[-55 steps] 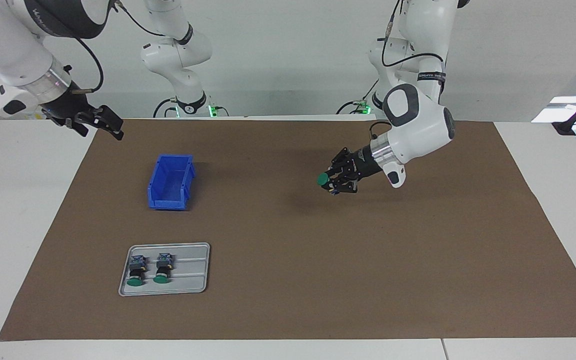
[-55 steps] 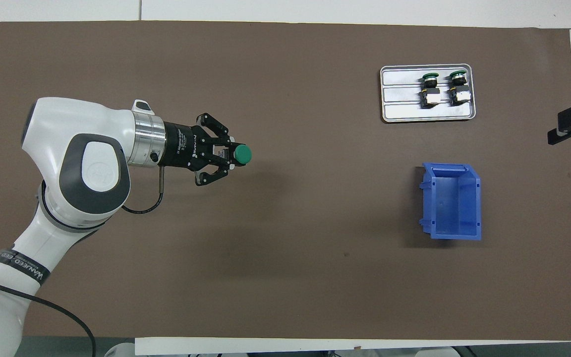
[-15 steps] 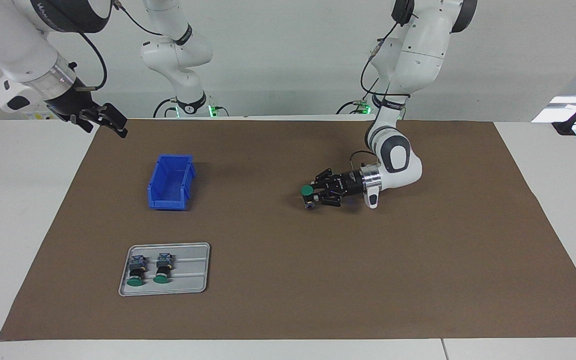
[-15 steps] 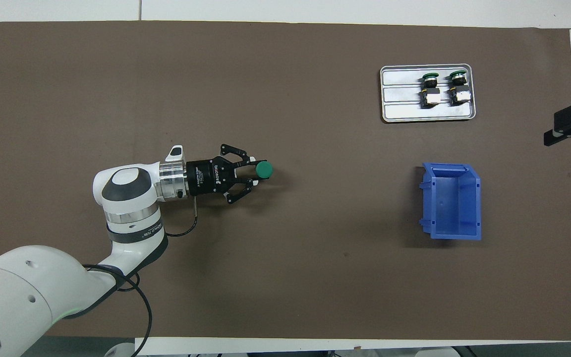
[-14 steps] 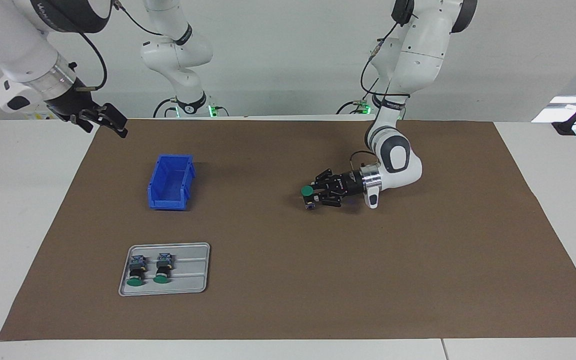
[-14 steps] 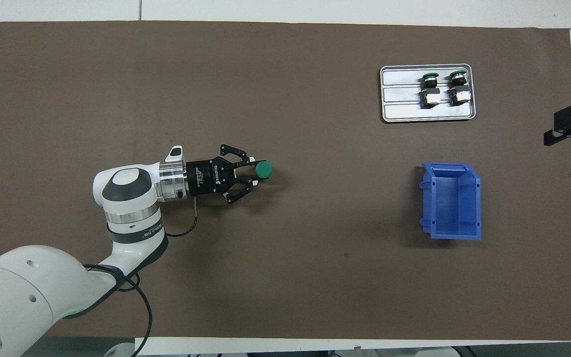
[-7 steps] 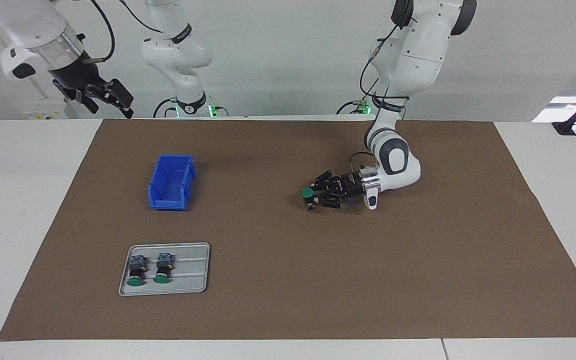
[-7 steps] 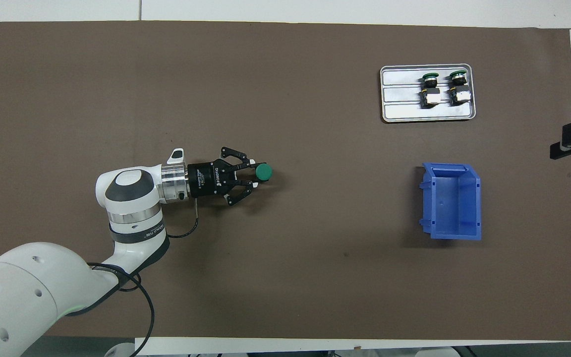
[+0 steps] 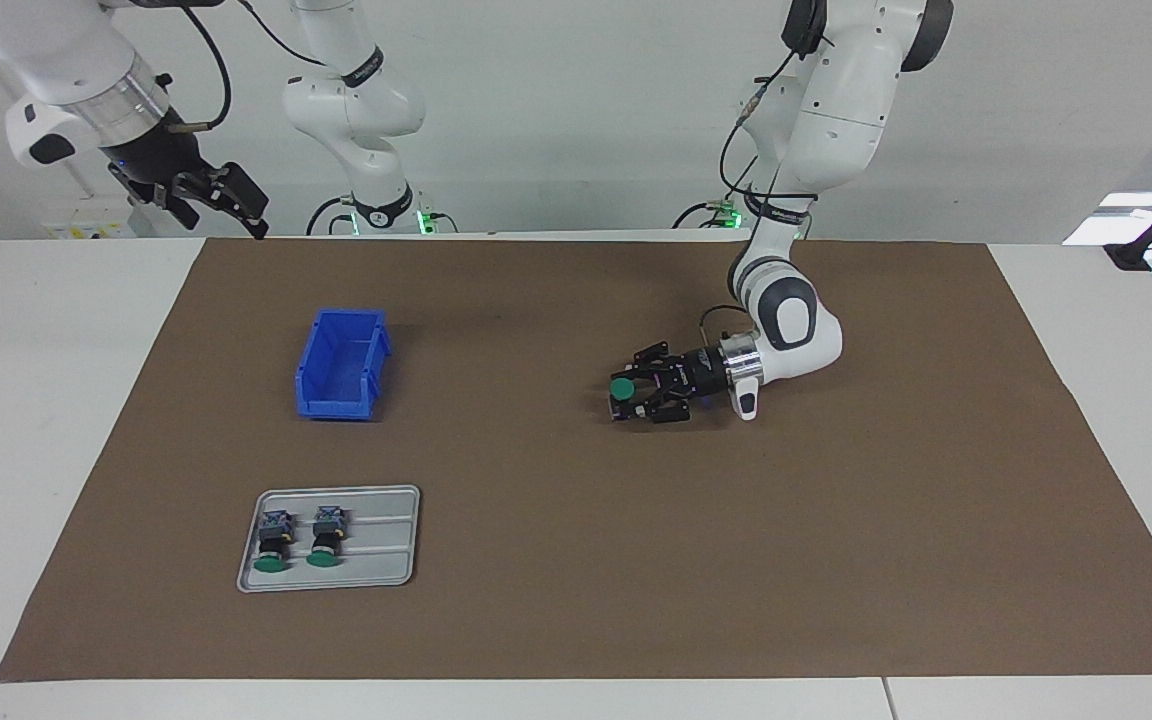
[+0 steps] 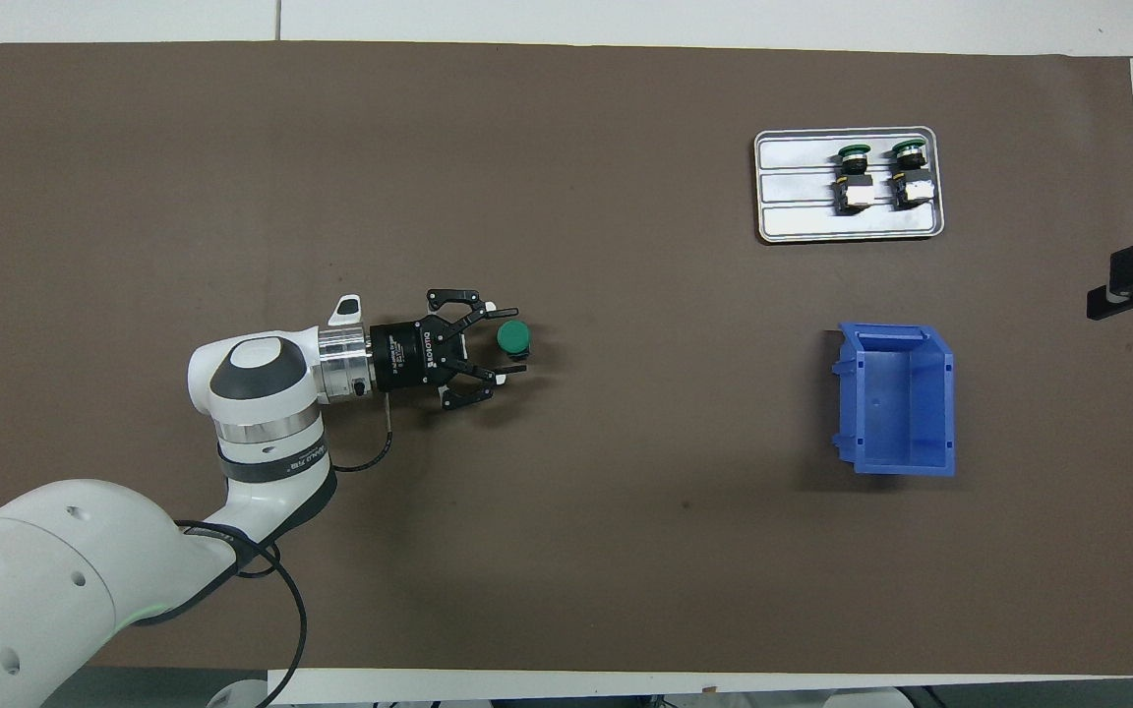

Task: Place and press button with both arms
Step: 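Open the left gripper to release the green button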

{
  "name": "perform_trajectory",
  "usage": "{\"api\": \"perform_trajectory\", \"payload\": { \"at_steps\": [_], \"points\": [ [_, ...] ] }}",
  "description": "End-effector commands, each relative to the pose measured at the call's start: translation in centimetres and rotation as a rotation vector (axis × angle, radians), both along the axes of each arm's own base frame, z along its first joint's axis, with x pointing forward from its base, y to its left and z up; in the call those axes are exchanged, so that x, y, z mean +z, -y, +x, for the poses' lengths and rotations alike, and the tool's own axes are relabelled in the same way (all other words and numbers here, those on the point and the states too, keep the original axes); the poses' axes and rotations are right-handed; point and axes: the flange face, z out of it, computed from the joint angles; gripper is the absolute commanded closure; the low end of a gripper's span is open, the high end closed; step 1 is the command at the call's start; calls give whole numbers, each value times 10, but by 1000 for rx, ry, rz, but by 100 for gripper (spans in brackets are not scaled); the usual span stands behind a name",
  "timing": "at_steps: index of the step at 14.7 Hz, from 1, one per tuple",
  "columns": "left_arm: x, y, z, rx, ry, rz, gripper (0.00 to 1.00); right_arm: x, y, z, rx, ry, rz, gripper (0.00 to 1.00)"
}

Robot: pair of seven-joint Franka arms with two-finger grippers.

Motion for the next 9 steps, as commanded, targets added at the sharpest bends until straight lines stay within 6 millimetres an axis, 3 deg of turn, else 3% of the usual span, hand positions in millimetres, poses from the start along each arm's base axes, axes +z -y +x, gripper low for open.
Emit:
{"api": "perform_trajectory", "payload": {
  "at_steps": [1, 9],
  "points": [
    [-3, -3, 1, 15, 6, 3, 0, -2, 2, -3, -12, -5, -22, 1],
    [1, -28, -5, -67, 17, 30, 0, -2, 2, -4, -13, -6, -22, 1]
  ]
}}
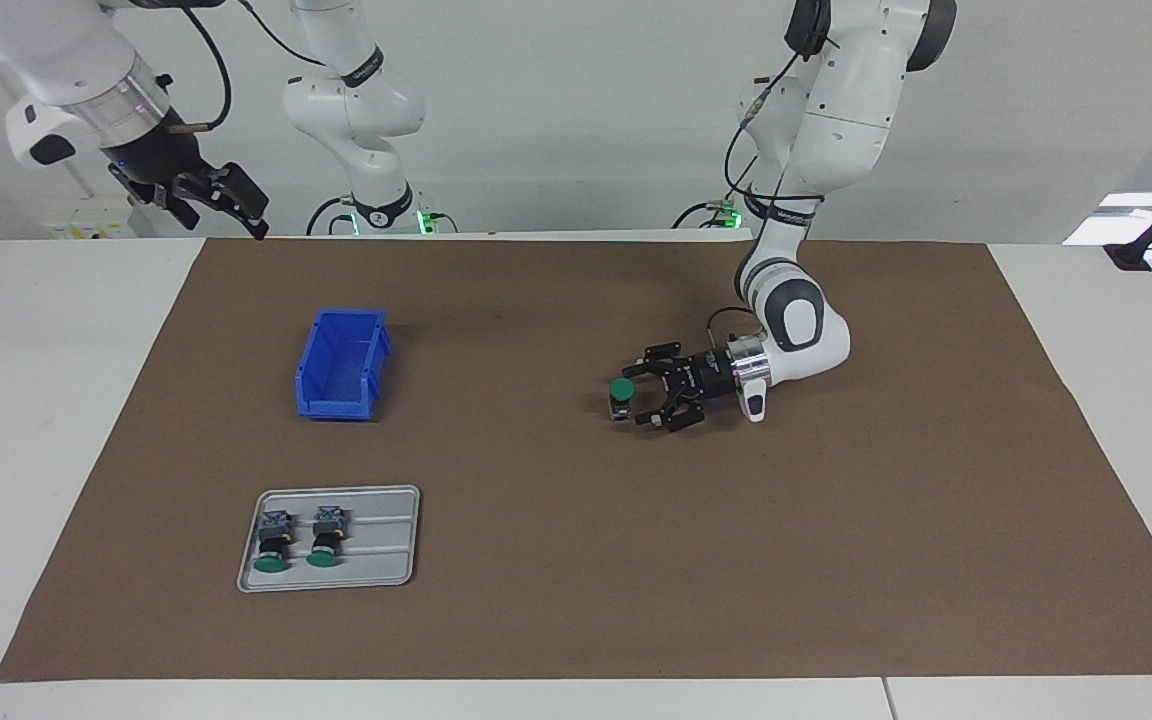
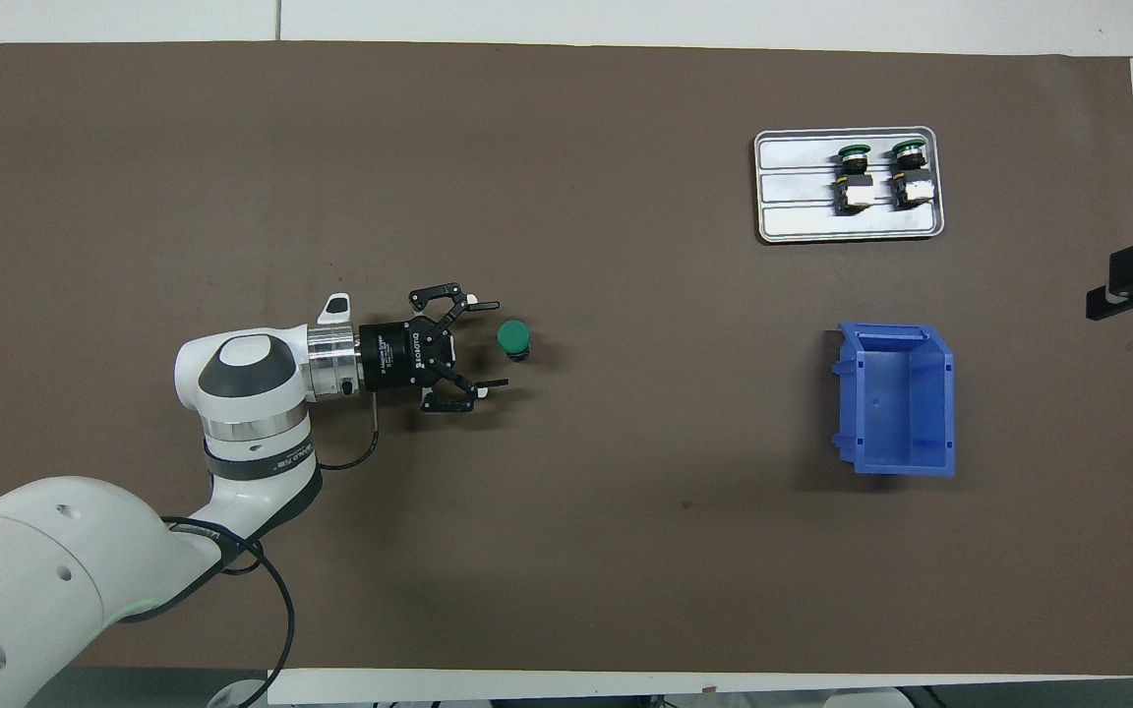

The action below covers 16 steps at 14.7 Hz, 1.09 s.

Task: Place and press button with both arms
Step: 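Open the left gripper to release the green button, then raise the left gripper up and away from the button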

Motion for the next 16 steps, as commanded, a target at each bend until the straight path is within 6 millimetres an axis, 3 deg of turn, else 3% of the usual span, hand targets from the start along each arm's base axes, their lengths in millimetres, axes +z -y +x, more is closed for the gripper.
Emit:
{"api": "perform_trajectory", "payload": {
  "at_steps": [1, 3, 5, 8, 11, 13, 16],
  "points": [
    [6, -14, -8, -38, 1, -18, 0, -2, 1, -4, -12, -5, -22, 1],
    [24, -36, 2, -109, 71, 37, 0, -2, 1, -4, -12, -7, -22, 1],
    [39, -70, 20, -153, 126, 79, 0, -2, 2, -4, -13, -5, -22, 1],
    [70, -96, 50, -264, 214, 103, 0, -2, 2, -4, -13, -5, -22, 1],
    [116, -98, 77, -405, 324, 200, 0, -2, 2, -4, -13, -5, -22, 1],
    [164, -94, 90, -454, 375, 304, 0, -2, 2, -4, -13, -5, -22, 1],
    [203, -82, 102, -521, 421, 408, 0, -2, 2, -4, -13, -5, -22, 1]
  ]
}}
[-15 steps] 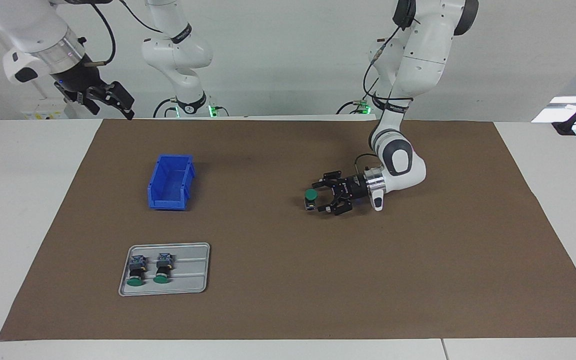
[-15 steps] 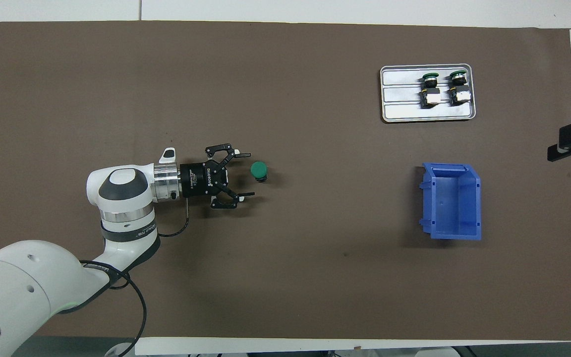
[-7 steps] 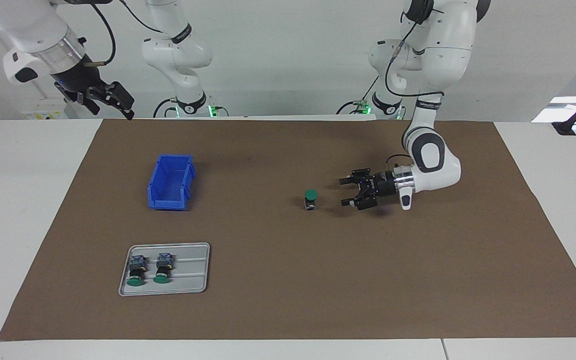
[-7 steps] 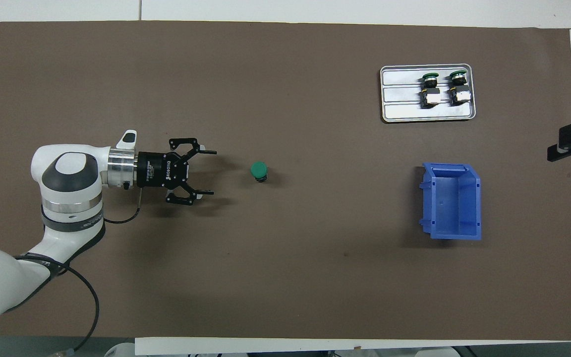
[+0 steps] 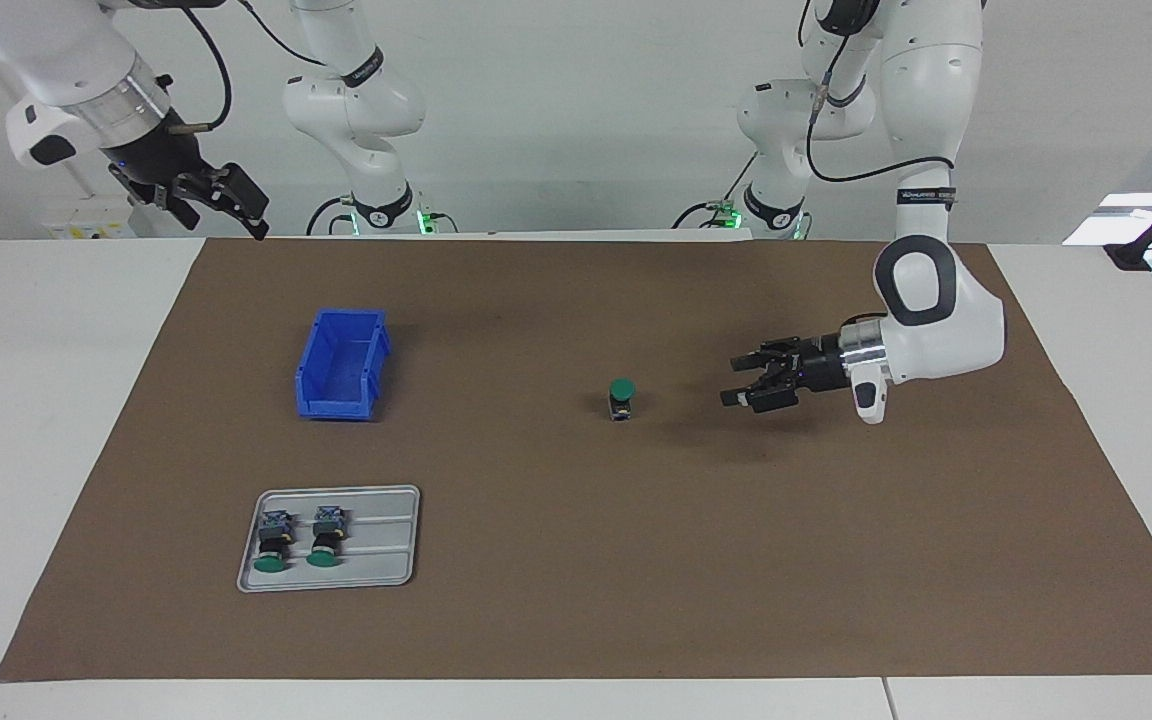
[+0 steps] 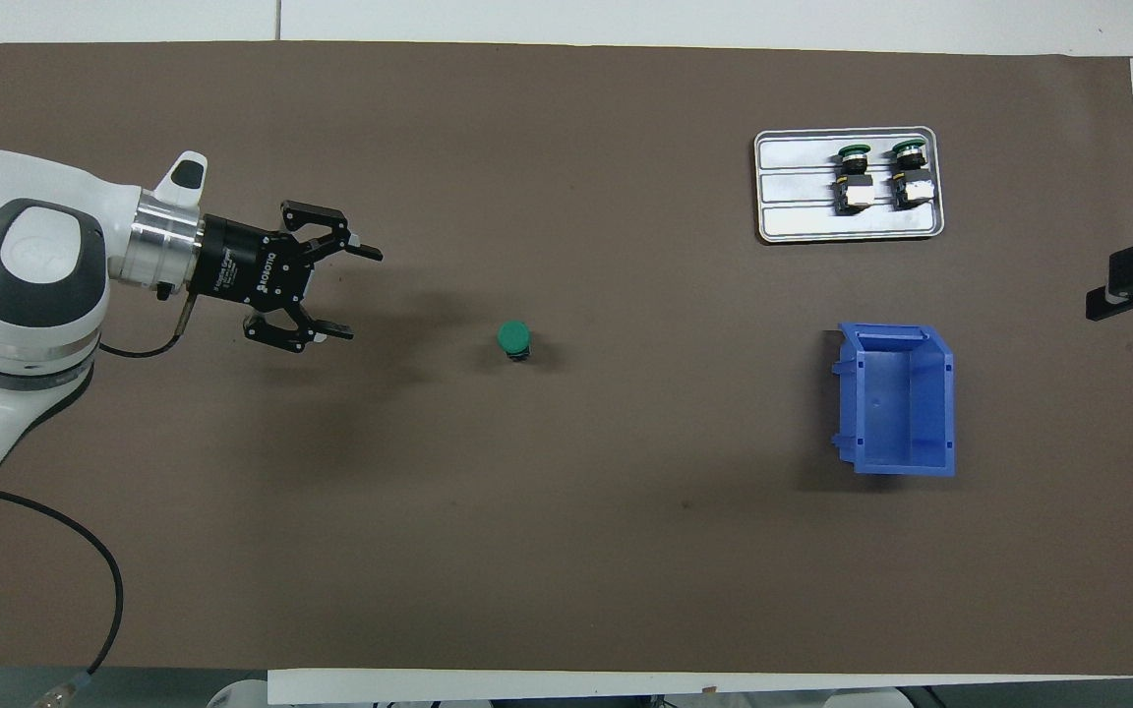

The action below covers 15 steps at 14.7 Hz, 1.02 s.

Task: Place and press button with both arms
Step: 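Raise the left gripper up and away from the button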

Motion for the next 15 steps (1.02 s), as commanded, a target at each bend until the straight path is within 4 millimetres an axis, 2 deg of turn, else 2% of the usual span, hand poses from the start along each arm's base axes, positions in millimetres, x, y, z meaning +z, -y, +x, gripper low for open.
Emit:
{"api": "perform_trajectory", "payload": {
  "at_steps": [1, 3, 4, 5, 8, 9, 10, 11, 13, 15],
  "points": [
    [29, 16, 4, -48, 22, 72, 0, -1, 2, -4, -13, -4, -22, 1],
    [37, 23, 3, -81, 48, 110, 0, -1, 2, -4, -13, -4, -22, 1],
    [42, 34, 0, -111, 67, 127, 0, -1, 2, -4, -13, -4, -22, 1],
    [54, 53, -5, -144, 93, 149, 0, -2, 2, -4, -13, -6, -22, 1],
    [67, 73, -7, -154, 103, 225, 0, -1, 2, -4, -13, -4, -22, 1],
    [71, 84, -11, -190, 131, 263, 0, -1, 2, -4, -13, -4, -22, 1],
    [83, 107, -16, -230, 168, 299, 0, -2, 1, -4, -10, -6, -22, 1],
    [91, 117, -16, -218, 167, 327, 0, -1, 1, -4, -10, -4, -22, 1],
    [93, 137, -25, -221, 174, 386, 0, 0, -4, -4, 1, -4, -22, 1],
    [95, 145, -29, -244, 196, 418, 0, -1, -10, -3, 37, 1, -18, 1]
  ]
}}
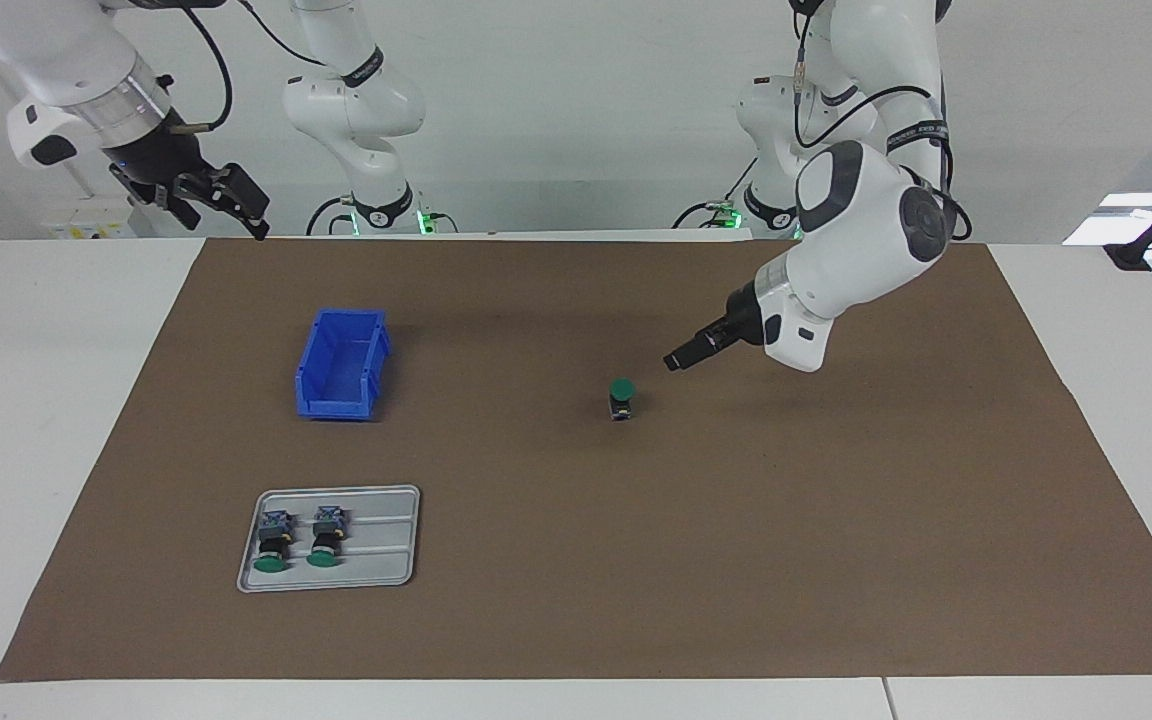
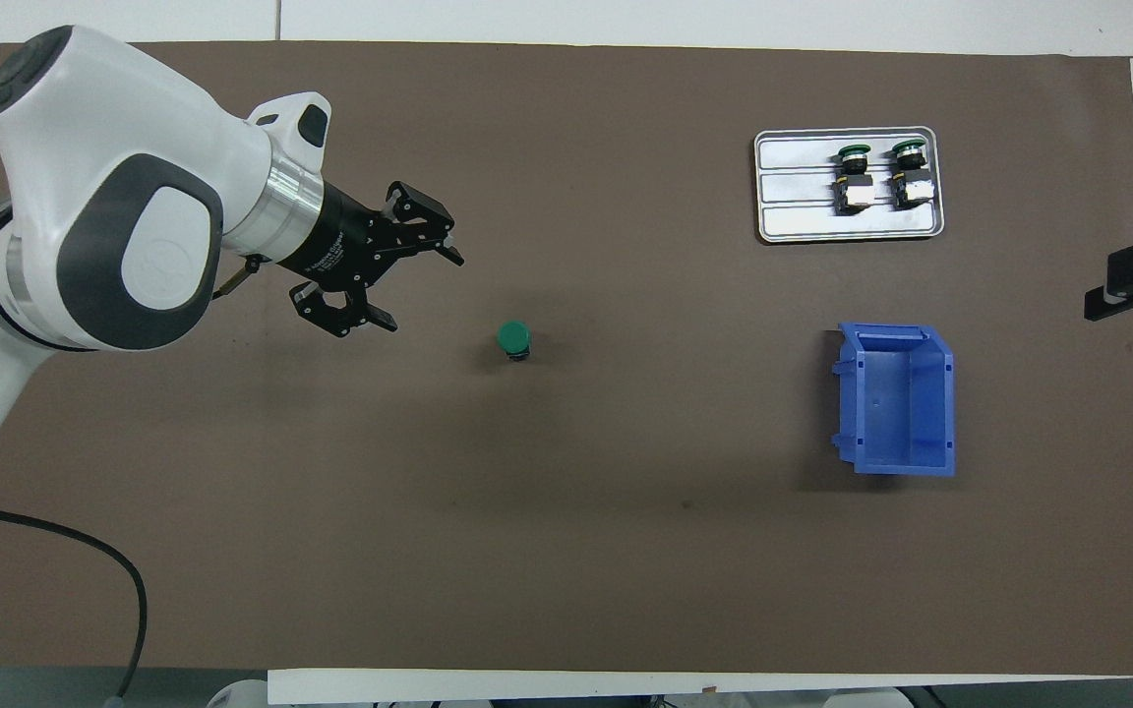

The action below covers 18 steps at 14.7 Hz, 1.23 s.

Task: Place and press button with both arms
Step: 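Raise the left gripper up and away from the button, then move the left gripper down over the top of the button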

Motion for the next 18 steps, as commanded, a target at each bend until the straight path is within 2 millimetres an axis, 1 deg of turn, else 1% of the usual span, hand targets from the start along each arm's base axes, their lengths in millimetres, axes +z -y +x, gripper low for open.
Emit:
{"api": "perform_trajectory", "payload": {
  "at_steps": [1, 2, 3, 5, 6, 7, 8, 9, 10, 11, 12, 13, 14, 16, 17, 18],
  "points": [
    [4, 18, -8, -61, 70, 112, 0, 0, -16, -2, 101, 12, -11, 1],
    [3, 33, -17, -70, 84, 159, 0, 0, -21, 0, 156, 29, -12, 1],
    [4, 40, -20, -46, 85, 176, 0, 2, -27, 2, 189, 49, -11, 1],
    [2, 48, -26, -88, 127, 234, 0, 1, -34, 4, 249, 60, -6, 1],
    [-1, 61, -36, -122, 156, 268, 3, 1, -34, 4, 271, 63, -7, 1],
    [-4, 69, -46, -159, 162, 304, 9, -2, -34, 4, 277, 60, -9, 1],
    [-4, 69, -48, -184, 178, 344, 17, -6, -32, 3, 280, 50, -16, 1],
    [-6, 77, -55, -217, 191, 373, 27, -7, -29, 0, 283, 43, -35, 1],
    [-6, 85, -60, -244, 204, 390, 38, -12, -26, -4, 299, 25, -64, 1],
    [-8, 88, -61, -257, 214, 404, 51, -13, -23, -7, 325, 15, -89, 1],
    [-11, 94, -64, -271, 216, 408, 63, -13, -24, -7, 335, 11, -99, 1],
    [-23, 102, -61, -285, 200, 417, 75, -13, -26, -8, 338, 6, -101, 1],
    [-27, 107, -56, -293, 181, 425, 83, -14, -26, -9, 338, -2, -100, 1],
    [-54, 122, -50, -314, 137, 438, 92, -14, -24, -9, 334, -4, -100, 1],
    [-59, 137, -59, -337, 139, 435, 95, -13, -20, -9, 326, -2, -98, 1],
    [-61, 141, -61, -338, 144, 432, 98, -13, -19, -9, 323, -1, -97, 1]
  ]
}}
